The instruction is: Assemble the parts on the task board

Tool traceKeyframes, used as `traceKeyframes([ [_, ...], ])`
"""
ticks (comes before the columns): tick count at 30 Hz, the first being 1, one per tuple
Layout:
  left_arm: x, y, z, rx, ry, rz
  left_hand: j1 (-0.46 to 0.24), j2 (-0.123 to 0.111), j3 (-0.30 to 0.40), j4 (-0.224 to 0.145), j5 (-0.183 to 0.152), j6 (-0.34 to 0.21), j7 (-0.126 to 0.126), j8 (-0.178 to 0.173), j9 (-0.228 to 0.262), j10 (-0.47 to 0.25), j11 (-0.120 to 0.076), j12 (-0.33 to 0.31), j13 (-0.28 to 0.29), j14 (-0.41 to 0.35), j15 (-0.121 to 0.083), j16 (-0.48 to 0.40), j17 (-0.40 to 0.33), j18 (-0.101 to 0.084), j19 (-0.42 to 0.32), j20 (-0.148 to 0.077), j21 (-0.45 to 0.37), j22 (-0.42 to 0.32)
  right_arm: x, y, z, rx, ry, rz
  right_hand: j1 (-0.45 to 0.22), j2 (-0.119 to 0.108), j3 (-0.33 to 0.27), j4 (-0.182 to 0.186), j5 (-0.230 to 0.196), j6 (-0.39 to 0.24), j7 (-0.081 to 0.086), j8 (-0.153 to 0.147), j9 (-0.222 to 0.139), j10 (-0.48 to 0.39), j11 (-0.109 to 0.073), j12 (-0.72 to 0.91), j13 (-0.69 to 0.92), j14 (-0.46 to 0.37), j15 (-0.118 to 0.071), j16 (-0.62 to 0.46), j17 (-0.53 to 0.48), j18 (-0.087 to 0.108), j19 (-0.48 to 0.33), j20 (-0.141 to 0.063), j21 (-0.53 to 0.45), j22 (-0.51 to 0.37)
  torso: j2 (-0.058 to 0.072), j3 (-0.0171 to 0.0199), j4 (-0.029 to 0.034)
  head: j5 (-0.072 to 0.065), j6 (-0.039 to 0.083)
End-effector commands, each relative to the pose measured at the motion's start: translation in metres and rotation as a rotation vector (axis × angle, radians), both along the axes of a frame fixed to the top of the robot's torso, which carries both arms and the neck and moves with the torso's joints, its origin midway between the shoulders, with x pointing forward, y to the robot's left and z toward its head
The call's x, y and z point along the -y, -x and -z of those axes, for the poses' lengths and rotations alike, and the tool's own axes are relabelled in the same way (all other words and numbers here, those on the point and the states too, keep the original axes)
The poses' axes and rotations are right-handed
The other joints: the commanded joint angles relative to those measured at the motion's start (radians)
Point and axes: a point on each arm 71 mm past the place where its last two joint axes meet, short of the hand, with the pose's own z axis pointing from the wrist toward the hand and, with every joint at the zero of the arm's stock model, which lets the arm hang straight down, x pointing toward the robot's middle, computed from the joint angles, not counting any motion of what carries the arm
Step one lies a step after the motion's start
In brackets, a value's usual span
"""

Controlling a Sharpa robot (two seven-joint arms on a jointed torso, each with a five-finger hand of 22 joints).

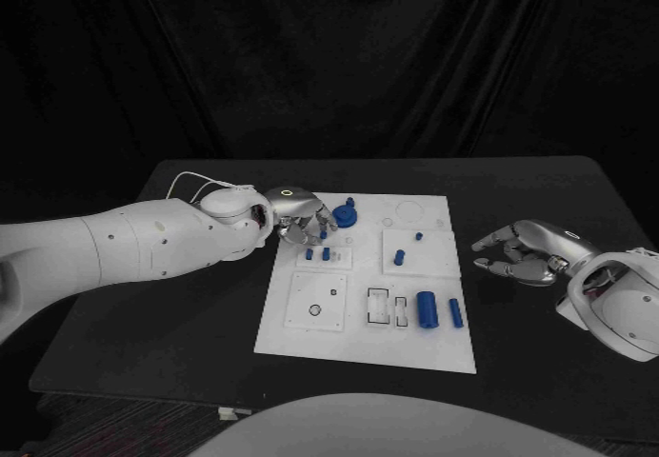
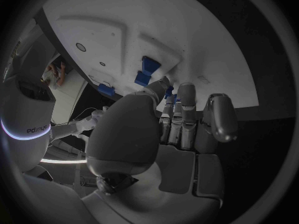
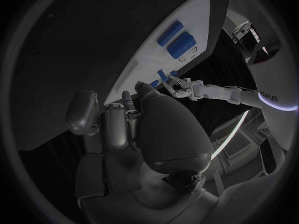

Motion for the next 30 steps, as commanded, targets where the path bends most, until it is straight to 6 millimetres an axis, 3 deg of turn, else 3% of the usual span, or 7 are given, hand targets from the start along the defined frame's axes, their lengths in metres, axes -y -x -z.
traceKeyframes([
  [1, -0.003, 0.0, -0.007, 0.083, 0.047, 0.002, -0.016, -0.001, -0.017, 0.003, -0.012, -0.015, -0.003, -0.001, -0.004, -0.012, 0.001, 0.009, 0.007, -0.001, 0.004, 0.002, 0.001, 0.014, 0.003, 0.008, 0.004, 0.164, 0.0, 0.002, -0.001, 0.005, -0.003, 0.008, 0.007, -0.003, 0.004, 0.0, 0.004, 0.004, -0.001, -0.001, -0.002, 0.032, -0.001, -0.002, 0.094, 0.058, -0.004, -0.007, -0.001, 0.003, -0.007, 0.001, -0.003, 0.145, 0.0, -0.0001, -0.0012, -0.001, 0.0],
  [13, -0.032, 0.002, -0.034, 0.296, 0.133, -0.009, -0.004, -0.006, -0.077, 0.054, -0.04, -0.098, -0.041, 0.005, -0.028, -0.037, -0.003, 0.046, 0.04, -0.003, 0.003, -0.005, -0.021, 0.016, 0.003, 0.009, -0.008, 0.161, -0.003, -0.003, -0.024, 0.066, -0.017, 0.012, 0.009, -0.007, 0.005, -0.001, 0.004, 0.005, -0.002, -0.001, -0.001, 0.018, -0.002, -0.021, 0.076, 0.057, -0.004, -0.01, -0.004, 0.004, -0.009, 0.002, -0.01, 0.143, 0.0, -0.0032, -0.0003, -0.005, 0.0],
  [20, -0.051, 0.003, -0.052, 0.355, 0.141, -0.023, -0.024, -0.016, -0.139, 0.154, -0.047, -0.053, -0.038, 0.022, -0.027, -0.058, -0.015, 0.082, 0.072, -0.115, 0.007, -0.09, -0.103, 0.047, -0.118, 0.01, -0.202, 0.111, -0.011, -0.014, -0.051, 0.129, -0.013, -0.002, 0.013, -0.014, 0.016, 0.004, 0.001, 0.008, -0.003, 0.0, -0.001, -0.039, -0.003, -0.108, -0.002, 0.056, -0.004, -0.016, -0.01, 0.005, -0.012, 0.001, -0.02, 0.142, 0.001, -0.0032, 0.0015, -0.01, 0.0],
  [24, -0.062, 0.006, -0.062, 0.333, 0.263, -0.064, -0.052, 0.016, -0.156, 0.208, -0.048, -0.023, -0.028, 0.031, -0.028, -0.122, -0.016, 0.102, 0.095, -0.344, 0.052, -0.257, -0.151, 0.096, -0.484, 0.038, -0.698, -0.023, -0.019, -0.023, -0.07, 0.175, -0.002, -0.018, 0.027, -0.024, 0.036, 0.01, -0.007, 0.019, 0.0, 0.002, 0.0, -0.175, -0.001, -0.346, -0.197, 0.054, -0.002, -0.025, -0.018, 0.006, -0.014, 0.002, -0.032, 0.14, 0.001, -0.0042, 0.0021, -0.016, 0.0],
  [25, -0.065, 0.007, -0.063, 0.311, 0.307, -0.079, -0.064, 0.015, -0.165, 0.205, -0.046, -0.012, -0.01, 0.035, -0.027, -0.147, -0.011, 0.1, 0.096, -0.422, 0.064, -0.304, -0.164, 0.09, -0.532, 0.042, -0.729, -0.031, -0.022, -0.025, -0.075, 0.184, 0.002, -0.023, 0.033, -0.03, 0.045, 0.013, -0.012, 0.028, 0.0, 0.005, 0.001, -0.236, 0.001, -0.474, -0.296, 0.052, -0.002, -0.033, -0.025, 0.007, -0.016, 0.003, -0.042, 0.138, 0.001, -0.0037, 0.0015, -0.017, 0.0],
  [27, -0.07, 0.009, -0.067, 0.243, 0.435, -0.118, -0.139, 0.06, -0.194, 0.203, -0.011, -0.02, 0.047, 0.02, -0.036, -0.254, 0.069, 0.099, 0.09, -0.673, 0.128, -0.451, -0.222, 0.049, -0.784, 0.059, -0.891, -0.082, -0.028, -0.029, -0.084, 0.203, 0.015, -0.037, 0.043, -0.044, 0.065, 0.024, -0.023, 0.053, 0.002, 0.013, 0.005, -0.383, 0.007, -0.81, -0.549, 0.045, 0.003, -0.055, -0.046, 0.011, -0.025, 0.006, -0.071, 0.131, 0.001, -0.0057, 0.0029, -0.025, 0.0],
  [30, -0.074, 0.011, -0.07, 0.136, 0.61, -0.157, -0.182, 0.098, -0.239, 0.207, 0.088, -0.026, 0.084, 0.006, -0.044, -0.382, 0.07, 0.096, 0.065, -0.833, 0.15, -0.56, -0.297, 0.03, -0.956, 0.067, -1.033, -0.155, -0.036, -0.035, -0.093, 0.215, 0.037, -0.055, 0.053, -0.062, 0.086, 0.035, -0.036, 0.06, 0.007, 0.012, 0.004, -0.405, 0.021, -0.95, -0.663, 0.037, 0.015, -0.079, -0.069, 0.015, -0.035, 0.014, -0.104, 0.124, 0.001, -0.0091, 0.0052, -0.03, 0.0],
])
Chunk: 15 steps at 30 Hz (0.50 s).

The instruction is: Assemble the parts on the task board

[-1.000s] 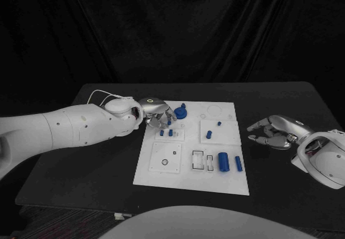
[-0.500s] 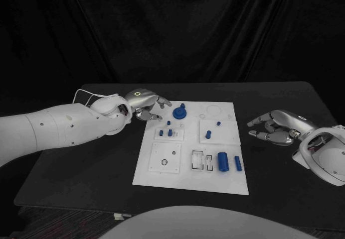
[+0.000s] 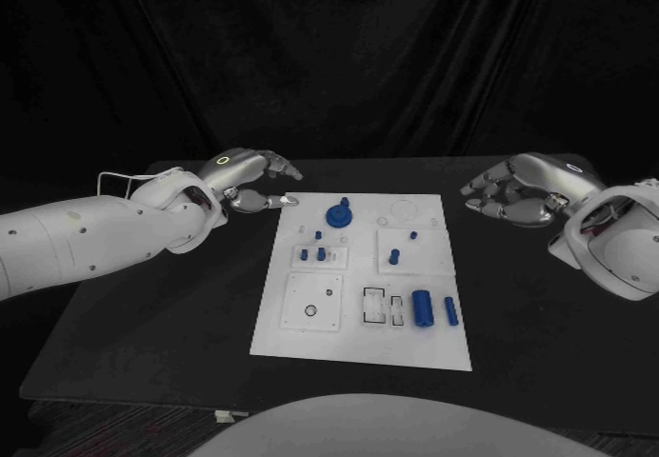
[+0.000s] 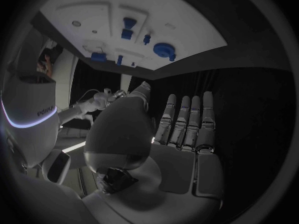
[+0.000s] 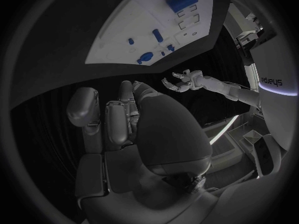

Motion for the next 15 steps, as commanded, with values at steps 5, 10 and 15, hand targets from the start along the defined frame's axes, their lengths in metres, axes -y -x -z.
traceKeyframes([
  [5, -0.003, 0.003, -0.009, -0.322, 0.672, 0.042, -0.022, 0.068, -0.137, 0.017, 0.084, -0.101, 0.032, -0.014, -0.04, -0.35, -0.067, -0.073, -0.168, -0.347, -0.06, -0.391, -0.263, 0.035, -0.312, 0.007, -0.198, -0.196, -0.017, -0.013, -0.008, 0.018, 0.125, -0.023, 0.01, -0.04, 0.038, 0.008, -0.022, -0.005, -0.002, -0.01, -0.003, -0.062, 0.062, -0.328, -0.297, 0.007, 0.055, -0.07, -0.065, 0.026, -0.039, 0.034, -0.107, 0.104, 0.0, -0.0098, 0.0071, -0.009, 0.0],
  [10, 0.005, 0.008, -0.009, -0.455, 0.867, 0.111, -0.071, 0.13, -0.228, 0.017, 0.044, -0.364, -0.03, -0.034, -0.125, -0.539, -0.14, -0.165, -0.3, -0.424, -0.06, -0.568, -0.367, 0.074, -0.47, 0.02, -0.22, -0.625, -0.024, -0.018, 0.005, -0.045, 0.224, -0.049, 0.006, -0.056, 0.018, -0.01, -0.091, -0.056, -0.013, -0.02, -0.01, -0.163, 0.085, -0.457, -0.435, -0.036, 0.048, -0.151, -0.138, 0.047, -0.087, 0.038, -0.242, 0.075, 0.002, -0.0245, 0.0229, -0.03, 0.0],
  [15, 0.011, 0.015, -0.011, -0.505, 0.946, 0.166, -0.082, 0.15, -0.28, 0.017, 0.027, -0.525, -0.076, -0.051, -0.183, -0.577, -0.192, -0.186, -0.337, -0.424, -0.065, -0.568, -0.367, 0.079, -0.475, 0.015, -0.222, -0.728, -0.028, -0.018, 0.023, -0.085, 0.299, -0.078, -0.01, -0.048, -0.026, -0.022, -0.14, -0.095, -0.025, -0.017, -0.01, -0.218, 0.084, -0.478, -0.484, -0.069, 0.05, -0.203, -0.185, 0.058, -0.121, 0.043, -0.336, 0.054, 0.004, -0.0328, 0.0336, -0.045, 0.0],
])
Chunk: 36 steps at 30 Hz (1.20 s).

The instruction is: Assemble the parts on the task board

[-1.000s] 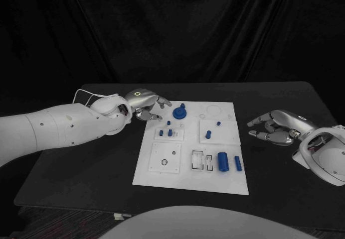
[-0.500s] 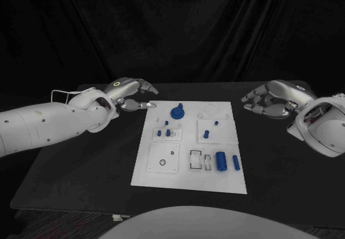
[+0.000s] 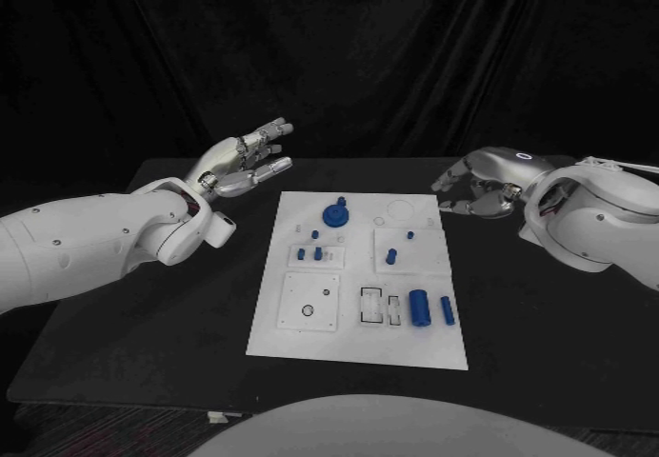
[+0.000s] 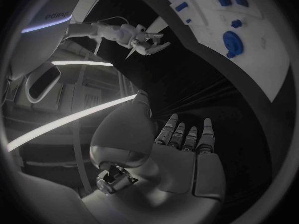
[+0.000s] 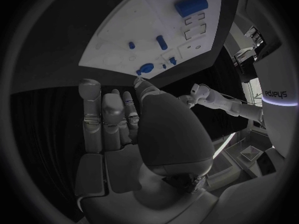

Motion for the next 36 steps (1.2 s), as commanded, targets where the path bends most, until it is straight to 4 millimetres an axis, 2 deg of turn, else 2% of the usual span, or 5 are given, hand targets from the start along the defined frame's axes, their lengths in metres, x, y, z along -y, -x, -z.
traceKeyframes([
  [1, 0.005, 0.005, -0.005, -0.053, 0.237, 0.077, -0.001, 0.008, -0.009, 0.0, -0.005, -0.021, -0.009, -0.005, -0.009, -0.003, -0.011, -0.005, -0.006, -0.002, 0.0, -0.004, -0.002, 0.007, -0.005, -0.002, -0.006, -0.016, 0.0, 0.001, 0.016, -0.048, 0.135, -0.019, -0.005, 0.006, -0.012, -0.007, 0.001, -0.009, -0.006, -0.001, 0.001, -0.01, 0.0, -0.002, -0.014, -0.013, 0.0, -0.011, -0.01, 0.012, -0.01, -0.001, -0.023, 0.052, 0.003, -0.0121, 0.0145, -0.011, 0.0],
  [4, 0.007, 0.007, -0.006, -0.058, 0.258, 0.091, 0.003, 0.015, -0.014, -0.001, 0.006, -0.031, -0.015, -0.006, -0.012, -0.007, -0.014, -0.007, -0.01, -0.002, -0.005, -0.004, -0.002, 0.007, -0.011, -0.005, -0.01, -0.071, -0.003, 0.001, 0.024, -0.062, 0.152, -0.032, 0.002, 0.013, -0.019, -0.018, 0.026, -0.012, -0.01, 0.0, 0.001, -0.007, 0.0, 0.005, -0.026, -0.016, 0.0, -0.012, -0.011, 0.012, -0.011, -0.001, -0.032, 0.051, 0.005, -0.0168, 0.0218, -0.018, 0.0],
  [8, 0.008, 0.009, -0.005, -0.064, 0.27, 0.1, 0.013, 0.03, -0.018, -0.001, 0.021, -0.029, -0.014, -0.006, -0.011, -0.01, -0.014, -0.008, -0.011, -0.002, -0.007, -0.004, -0.002, 0.007, -0.016, -0.008, -0.013, -0.116, -0.006, 0.0, 0.031, -0.073, 0.163, -0.044, 0.014, 0.021, -0.022, -0.035, 0.053, -0.013, -0.018, 0.002, 0.003, -0.001, 0.002, 0.014, -0.04, -0.018, 0.001, -0.014, -0.013, 0.012, -0.01, -0.001, -0.04, 0.052, 0.011, -0.0298, 0.0431, -0.041, 0.0],
  [18, 0.014, 0.012, -0.002, -0.091, 0.285, 0.129, 0.048, 0.061, -0.036, -0.002, 0.067, -0.012, 0.001, -0.004, -0.01, -0.013, 0.004, -0.004, -0.011, -0.002, 0.015, -0.004, -0.002, 0.007, -0.011, 0.027, -0.012, -0.135, -0.014, -0.005, 0.048, -0.093, 0.171, -0.062, -0.002, 0.031, -0.043, -0.039, 0.015, 0.005, -0.017, 0.006, 0.006, 0.056, 0.001, 0.051, -0.061, -0.013, 0.0, -0.004, -0.006, 0.01, 0.004, -0.001, -0.036, 0.059, 0.016, -0.0473, 0.0597, -0.07, 0.0],
  [36, 0.019, 0.013, 0.003, -0.122, 0.286, 0.146, 0.134, 0.089, -0.051, -0.008, 0.156, 0.027, 0.028, 0.001, -0.006, -0.005, 0.044, 0.021, -0.008, -0.002, 0.04, -0.004, -0.002, 0.009, 0.002, 0.076, -0.008, -0.151, -0.02, -0.011, 0.063, -0.092, 0.163, -0.065, 0.023, 0.04, -0.029, -0.056, 0.059, 0.038, -0.001, 0.017, 0.011, 0.11, 0.001, 0.073, -0.091, -0.007, 0.0, 0.006, 0.0, 0.008, 0.017, -0.002, -0.033, 0.069, 0.012, -0.0469, 0.0621, -0.07, 0.0],
])
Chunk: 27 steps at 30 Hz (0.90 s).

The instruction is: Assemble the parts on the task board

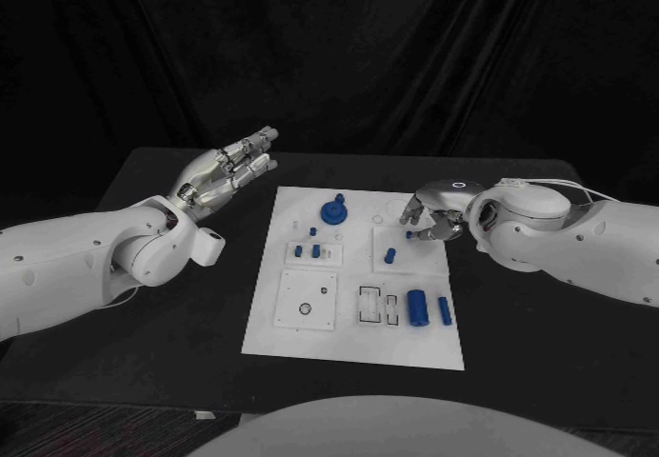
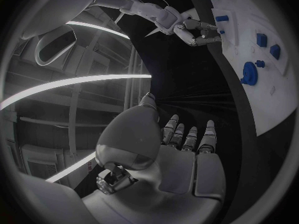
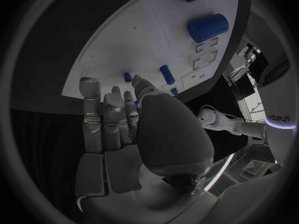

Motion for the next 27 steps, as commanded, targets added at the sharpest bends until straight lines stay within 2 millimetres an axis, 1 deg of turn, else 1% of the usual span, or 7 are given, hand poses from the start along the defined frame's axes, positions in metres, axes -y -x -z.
traceKeyframes([
  [1, 0.002, 0.001, -0.003, 0.035, 0.049, 0.024, 0.014, -0.001, -0.007, 0.001, 0.008, 0.011, 0.004, 0.003, 0.002, 0.0, 0.012, 0.005, 0.001, -0.002, 0.008, -0.004, -0.001, 0.01, 0.002, 0.009, 0.0, 0.002, -0.001, 0.0, 0.003, 0.007, -0.002, -0.011, 0.011, 0.002, 0.006, -0.004, 0.006, 0.021, 0.006, 0.011, 0.003, 0.018, -0.001, 0.007, -0.006, 0.003, -0.001, 0.006, 0.002, 0.009, 0.008, 0.0, 0.007, 0.07, -0.002, 0.0005, 0.0022, 0.0, 0.0],
  [5, 0.003, 0.001, -0.002, 0.029, 0.048, 0.028, 0.026, 0.002, -0.007, 0.0, 0.021, 0.014, 0.007, 0.003, 0.002, 0.001, 0.016, 0.008, 0.002, -0.002, 0.016, -0.004, -0.001, 0.01, 0.007, 0.016, 0.002, 0.008, -0.001, 0.0, 0.007, -0.001, 0.003, -0.009, 0.013, 0.001, 0.01, -0.003, 0.008, 0.043, 0.011, 0.019, 0.007, 0.027, -0.001, 0.008, -0.014, 0.004, -0.001, 0.007, 0.003, 0.008, 0.01, 0.0, 0.007, 0.072, -0.002, 0.0006, 0.0052, -0.003, 0.0],
  [6, 0.003, 0.001, -0.002, 0.028, 0.048, 0.029, 0.028, 0.002, -0.008, -0.001, 0.022, 0.014, 0.007, 0.003, 0.002, 0.001, 0.017, 0.008, 0.002, -0.002, 0.017, -0.004, -0.001, 0.01, 0.009, 0.018, 0.003, 0.011, -0.001, 0.0, 0.008, -0.003, 0.004, -0.009, 0.014, 0.002, 0.014, -0.003, 0.009, 0.064, 0.019, 0.027, 0.012, 0.032, -0.002, 0.007, -0.019, 0.004, -0.001, 0.007, 0.002, 0.008, 0.011, 0.0, 0.006, 0.073, -0.003, -0.0001, 0.0041, -0.003, 0.0],
  [10, 0.004, 0.001, -0.001, 0.023, 0.047, 0.031, 0.04, 0.004, -0.008, -0.003, 0.035, 0.018, 0.01, 0.003, 0.002, 0.001, 0.019, 0.01, 0.002, 0.0, 0.024, -0.002, 0.0, 0.011, 0.017, 0.025, 0.006, 0.021, -0.002, -0.001, 0.012, -0.01, 0.009, -0.008, 0.017, 0.001, 0.02, -0.003, 0.013, 0.088, 0.025, 0.035, 0.017, 0.053, -0.004, 0.011, -0.026, 0.005, -0.001, 0.01, 0.004, 0.007, 0.014, 0.0, 0.009, 0.075, -0.005, -0.0009, 0.0023, -0.002, 0.0],
  [16, 0.004, 0.001, 0.0, 0.016, 0.044, 0.033, 0.059, 0.007, -0.008, -0.009, 0.055, 0.026, 0.015, 0.004, 0.003, 0.002, 0.022, 0.013, 0.002, 0.008, 0.032, 0.002, 0.003, 0.012, 0.033, 0.033, 0.012, 0.04, -0.005, -0.001, 0.018, -0.018, 0.009, -0.011, 0.03, 0.002, 0.035, -0.009, 0.017, 0.126, 0.04, 0.048, 0.026, 0.087, -0.012, 0.016, -0.036, 0.007, 0.0, 0.012, 0.005, 0.006, 0.019, 0.0, 0.014, 0.078, -0.007, -0.0006, 0.0045, -0.007, 0.0],
  [20, 0.004, 0.0, 0.001, 0.01, 0.042, 0.034, 0.071, 0.009, -0.007, -0.013, 0.068, 0.03, 0.018, 0.005, 0.004, 0.004, 0.027, 0.016, 0.003, 0.015, 0.039, 0.005, 0.005, 0.012, 0.046, 0.04, 0.017, 0.054, -0.007, -0.001, 0.023, -0.028, 0.012, -0.012, 0.052, 0.005, 0.053, -0.023, 0.033, 0.15, 0.047, 0.054, 0.032, 0.115, -0.018, 0.018, -0.044, 0.006, 0.0, 0.012, 0.005, 0.006, 0.02, -0.001, 0.016, 0.08, -0.008, -0.0021, 0.0013, -0.002, 0.0],
  [27, 0.005, 0.0, 0.003, -0.001, 0.04, 0.04, 0.099, 0.012, -0.005, -0.027, 0.105, 0.046, 0.027, 0.007, 0.005, 0.01, 0.037, 0.024, 0.004, 0.037, 0.055, 0.016, 0.011, 0.011, 0.083, 0.05, 0.031, 0.088, -0.007, -0.001, 0.03, -0.032, 0.01, -0.009, 0.079, 0.006, 0.075, -0.044, 0.042, 0.172, 0.051, 0.059, 0.037, 0.146, -0.02, 0.017, -0.053, 0.007, 0.004, 0.012, 0.004, 0.004, 0.022, 0.0, 0.024, 0.082, -0.009, -0.0014, 0.0004, 0.003, 0.0],
])
